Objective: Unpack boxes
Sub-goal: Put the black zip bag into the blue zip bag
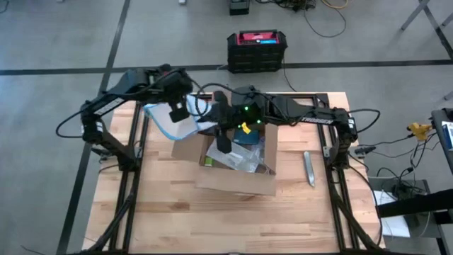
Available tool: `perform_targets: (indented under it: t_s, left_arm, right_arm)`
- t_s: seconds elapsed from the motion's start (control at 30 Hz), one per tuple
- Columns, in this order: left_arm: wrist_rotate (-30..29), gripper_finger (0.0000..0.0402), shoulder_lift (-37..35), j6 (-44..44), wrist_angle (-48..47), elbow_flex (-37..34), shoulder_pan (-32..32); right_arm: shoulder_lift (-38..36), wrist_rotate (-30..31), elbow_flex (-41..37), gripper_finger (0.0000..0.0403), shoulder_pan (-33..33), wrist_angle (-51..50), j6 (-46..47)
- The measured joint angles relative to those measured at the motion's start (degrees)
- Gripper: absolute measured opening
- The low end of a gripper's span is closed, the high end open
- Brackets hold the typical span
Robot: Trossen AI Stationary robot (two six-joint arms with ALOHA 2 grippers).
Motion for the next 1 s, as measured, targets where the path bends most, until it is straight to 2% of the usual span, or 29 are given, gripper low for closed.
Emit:
perform_targets:
  t_s: [0.07,0.23,0.37,0.43,0.53,0.73,0.9,1.0]
  left_arm:
    - [2.3,0.0,1.5,2.5,-0.1,1.4,0.7]
    - [10.9,0.0,2.3,4.6,0.4,4.8,1.0]
    - [18.7,0.0,0.4,4.9,0.5,7.4,1.2]
    - [20.7,0.0,-0.6,4.7,0.5,8.2,1.7]
    - [21.0,0.0,-1.8,2.6,0.5,8.4,2.0]
    - [20.9,0.0,-4.4,-2.0,-0.2,7.2,2.2]
    - [21.6,0.0,-6.1,-6.9,-0.1,7.1,2.3]
    - [22.3,0.0,-6.4,-10.6,-0.1,6.2,2.3]
  right_arm:
    - [1.0,0.8,-0.1,0.0138,0.0,-0.5,1.3]
    - [3.1,10.5,-0.3,0.0097,-0.3,-3.4,3.3]
    - [4.2,10.7,-0.3,0.0053,-0.2,-4.3,5.1]
    - [5.1,10.4,-0.4,0.0029,-0.1,-4.0,5.5]
    - [5.8,10.4,-0.4,0.0005,0.1,-2.7,5.6]
    - [6.4,10.9,-0.4,0.0004,-0.5,-7.2,7.5]
    - [4.7,14.7,-0.2,0.0002,-2.2,-12.5,7.0]
    - [4.2,13.2,0.4,0.0001,-2.8,-13.0,6.7]
